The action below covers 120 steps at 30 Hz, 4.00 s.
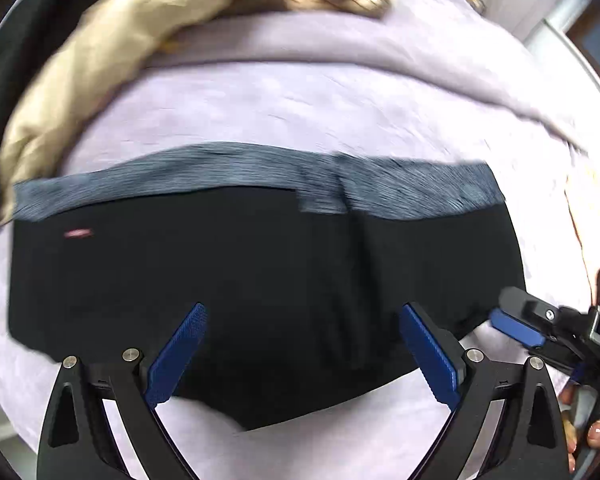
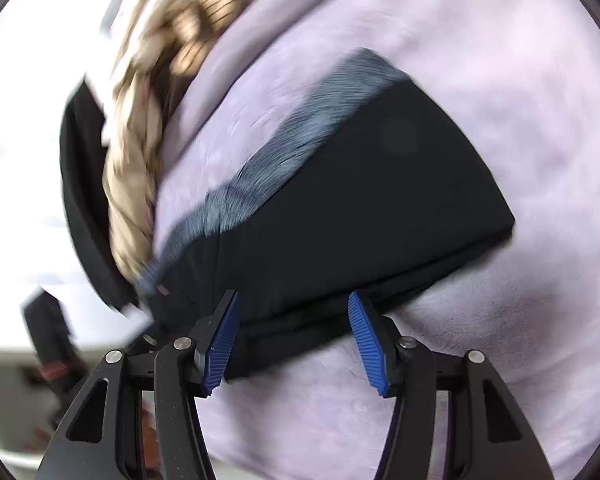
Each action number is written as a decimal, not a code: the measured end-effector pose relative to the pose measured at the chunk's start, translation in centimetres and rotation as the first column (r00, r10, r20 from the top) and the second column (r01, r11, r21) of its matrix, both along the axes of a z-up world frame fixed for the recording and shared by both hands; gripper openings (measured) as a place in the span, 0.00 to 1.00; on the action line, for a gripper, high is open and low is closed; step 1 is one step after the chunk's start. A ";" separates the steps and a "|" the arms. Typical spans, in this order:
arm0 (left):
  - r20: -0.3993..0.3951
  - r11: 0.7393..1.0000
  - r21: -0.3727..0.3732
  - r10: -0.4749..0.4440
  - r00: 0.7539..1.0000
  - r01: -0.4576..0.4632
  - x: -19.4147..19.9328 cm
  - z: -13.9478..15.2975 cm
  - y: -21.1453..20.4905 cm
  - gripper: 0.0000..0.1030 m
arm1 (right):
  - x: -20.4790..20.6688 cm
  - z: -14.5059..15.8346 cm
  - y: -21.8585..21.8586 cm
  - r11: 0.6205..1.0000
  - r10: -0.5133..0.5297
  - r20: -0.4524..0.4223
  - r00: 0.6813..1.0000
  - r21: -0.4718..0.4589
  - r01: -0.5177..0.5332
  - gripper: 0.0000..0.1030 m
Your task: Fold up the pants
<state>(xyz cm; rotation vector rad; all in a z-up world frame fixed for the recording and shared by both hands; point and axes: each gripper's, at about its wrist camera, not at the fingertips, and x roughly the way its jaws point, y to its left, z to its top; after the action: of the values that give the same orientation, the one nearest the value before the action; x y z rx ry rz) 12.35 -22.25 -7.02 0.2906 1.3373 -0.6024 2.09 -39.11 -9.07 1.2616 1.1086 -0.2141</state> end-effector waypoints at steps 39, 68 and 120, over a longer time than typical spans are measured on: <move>0.129 0.975 0.222 -0.056 0.990 0.026 0.1 -3.6 -9.1 0.75 | 5.2 -1.2 -8.7 0.957 0.183 -0.115 0.976 -0.205 -0.204 0.31; 0.033 0.980 0.197 -0.009 0.999 0.002 -5.4 0.3 2.3 0.83 | 2.3 3.8 3.5 0.829 0.396 -0.285 0.873 -0.297 -0.473 0.46; -0.051 0.972 0.093 0.222 0.974 -0.216 -4.8 2.9 23.0 1.00 | 6.7 10.2 15.0 0.518 0.446 -0.535 0.718 -0.500 -0.694 0.83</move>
<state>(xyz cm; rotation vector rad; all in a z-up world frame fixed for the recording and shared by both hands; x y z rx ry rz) 7.58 0.72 -4.16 0.1925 1.4349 -0.3704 8.83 -24.15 1.13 0.1283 1.5184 -0.2942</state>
